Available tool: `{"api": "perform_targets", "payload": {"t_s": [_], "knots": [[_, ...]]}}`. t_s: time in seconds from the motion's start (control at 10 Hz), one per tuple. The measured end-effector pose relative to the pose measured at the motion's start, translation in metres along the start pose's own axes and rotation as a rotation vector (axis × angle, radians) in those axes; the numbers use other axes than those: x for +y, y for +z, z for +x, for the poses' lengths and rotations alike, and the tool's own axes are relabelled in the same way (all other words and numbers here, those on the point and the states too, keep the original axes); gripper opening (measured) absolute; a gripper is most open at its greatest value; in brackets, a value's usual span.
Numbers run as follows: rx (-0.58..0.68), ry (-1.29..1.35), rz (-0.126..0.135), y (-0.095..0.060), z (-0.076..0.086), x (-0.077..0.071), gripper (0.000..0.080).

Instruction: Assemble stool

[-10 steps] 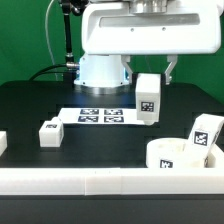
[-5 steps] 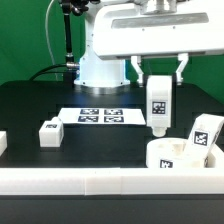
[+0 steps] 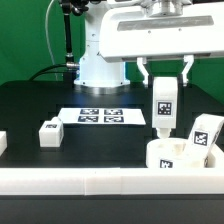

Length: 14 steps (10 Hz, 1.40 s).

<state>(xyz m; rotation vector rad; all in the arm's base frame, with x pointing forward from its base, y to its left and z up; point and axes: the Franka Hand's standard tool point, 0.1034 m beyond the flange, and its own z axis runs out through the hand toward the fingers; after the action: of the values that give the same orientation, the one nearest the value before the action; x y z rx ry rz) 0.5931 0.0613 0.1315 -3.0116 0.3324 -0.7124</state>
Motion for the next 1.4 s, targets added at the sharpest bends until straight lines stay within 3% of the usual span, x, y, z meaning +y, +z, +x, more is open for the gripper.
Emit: {"api": "perform_targets", "payload": {"t_s": [0.1, 0.2, 0.3, 0.8, 1.4], "knots": [[0.004, -0.027, -0.005, 0.004, -0.002, 0.003, 0.0337], [0.107, -0.036, 0.001, 0.003, 0.008, 0.001, 0.0337], [0.172, -0.036, 0.006, 0.004, 0.008, -0.001, 0.0337], [0.166, -0.048, -0.003, 0.010, 0.003, 0.004, 0.0337], [0.145, -0.051, -0.013, 0.019, -0.014, -0.004, 0.0337]]}}
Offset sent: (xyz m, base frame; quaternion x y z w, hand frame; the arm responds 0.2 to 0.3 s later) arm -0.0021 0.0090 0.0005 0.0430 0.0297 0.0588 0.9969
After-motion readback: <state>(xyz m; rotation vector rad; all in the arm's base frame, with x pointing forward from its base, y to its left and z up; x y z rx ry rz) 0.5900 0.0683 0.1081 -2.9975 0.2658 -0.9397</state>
